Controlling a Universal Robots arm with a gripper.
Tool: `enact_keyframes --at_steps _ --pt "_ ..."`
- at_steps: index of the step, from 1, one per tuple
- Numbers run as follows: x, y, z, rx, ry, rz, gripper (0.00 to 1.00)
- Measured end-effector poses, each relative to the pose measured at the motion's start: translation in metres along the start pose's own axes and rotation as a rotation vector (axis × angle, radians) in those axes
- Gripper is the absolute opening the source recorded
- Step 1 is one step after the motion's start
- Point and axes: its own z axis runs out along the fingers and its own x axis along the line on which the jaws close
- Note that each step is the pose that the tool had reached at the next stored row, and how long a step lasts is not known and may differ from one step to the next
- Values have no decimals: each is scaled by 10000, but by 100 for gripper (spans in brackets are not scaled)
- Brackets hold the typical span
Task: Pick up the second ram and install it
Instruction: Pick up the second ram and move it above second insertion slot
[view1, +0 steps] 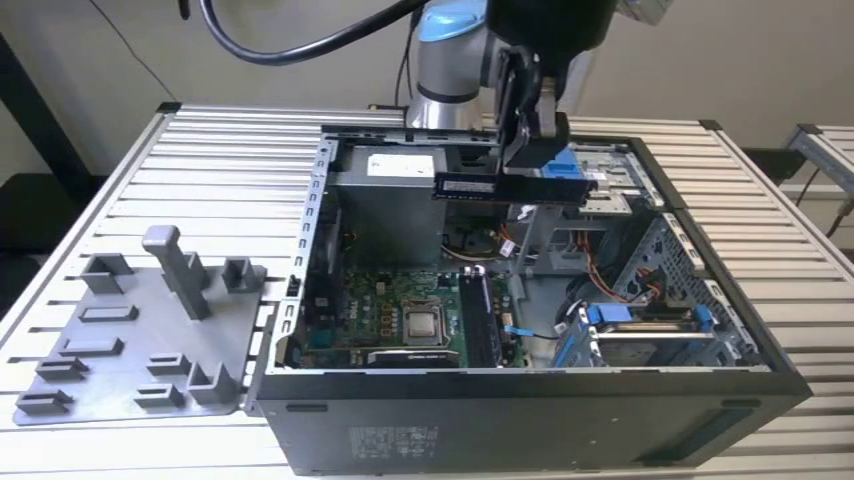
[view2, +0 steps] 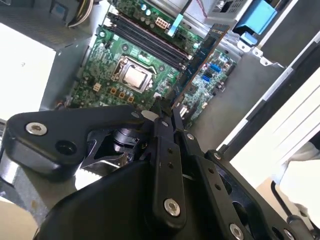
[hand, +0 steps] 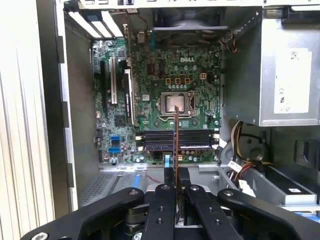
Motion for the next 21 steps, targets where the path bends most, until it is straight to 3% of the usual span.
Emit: enact_keyframes --at_steps 14,21 --pt "-178 -50 2 1 -4 -46 14" --pt "-403 -38 7 1 -7 -44 14"
